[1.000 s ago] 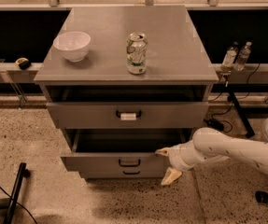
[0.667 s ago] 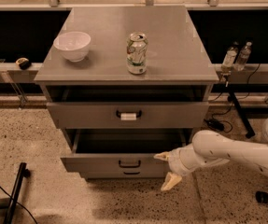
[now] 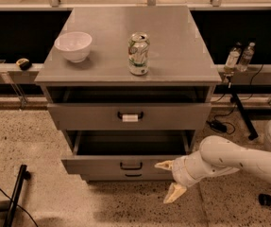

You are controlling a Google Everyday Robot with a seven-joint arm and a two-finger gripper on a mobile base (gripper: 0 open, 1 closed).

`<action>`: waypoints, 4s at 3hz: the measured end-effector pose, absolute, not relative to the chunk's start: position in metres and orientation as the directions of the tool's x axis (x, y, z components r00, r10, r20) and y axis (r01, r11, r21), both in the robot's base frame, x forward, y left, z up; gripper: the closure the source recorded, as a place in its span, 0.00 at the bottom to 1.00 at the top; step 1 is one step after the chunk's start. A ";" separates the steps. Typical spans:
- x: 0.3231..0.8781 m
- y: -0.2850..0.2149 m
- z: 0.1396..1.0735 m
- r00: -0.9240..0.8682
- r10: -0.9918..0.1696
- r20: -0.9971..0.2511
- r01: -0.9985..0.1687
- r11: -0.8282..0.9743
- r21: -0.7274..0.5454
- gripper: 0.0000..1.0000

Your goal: Open middle drawer

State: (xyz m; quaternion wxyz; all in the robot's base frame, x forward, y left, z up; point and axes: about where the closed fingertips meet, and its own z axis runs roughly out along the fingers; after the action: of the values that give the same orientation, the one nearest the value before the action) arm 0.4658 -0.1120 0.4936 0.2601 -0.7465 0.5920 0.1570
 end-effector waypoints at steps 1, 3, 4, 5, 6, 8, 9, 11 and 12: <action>0.474 -0.110 0.507 0.253 -0.797 -0.549 -0.963 -0.151 -0.224 0.01; 0.542 -0.096 0.505 0.240 -0.816 -0.525 -0.964 -0.137 -0.228 0.00; 0.564 -0.094 0.484 0.197 -0.822 -0.535 -0.976 -0.112 -0.187 0.00; 0.564 -0.088 0.453 0.166 -0.837 -0.521 -0.985 -0.121 -0.119 0.00; 0.557 -0.087 0.432 0.143 -0.848 -0.510 -0.990 -0.128 -0.065 0.19; 0.536 -0.096 0.438 0.141 -0.855 -0.500 -0.990 -0.137 -0.044 0.31; 0.514 -0.098 0.453 0.159 -0.853 -0.497 -0.987 -0.154 -0.050 0.30; 0.458 -0.099 0.462 0.134 -0.843 -0.521 -0.987 -0.160 0.005 0.31; 0.446 -0.103 0.476 0.128 -0.834 -0.537 -0.989 -0.151 0.000 0.30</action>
Offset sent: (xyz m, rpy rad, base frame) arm 0.0720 0.0171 0.0395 -0.0059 -0.0955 -0.0201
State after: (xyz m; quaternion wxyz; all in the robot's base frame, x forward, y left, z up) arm 0.4461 -0.1032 0.4761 0.1823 -0.7284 0.6256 0.2119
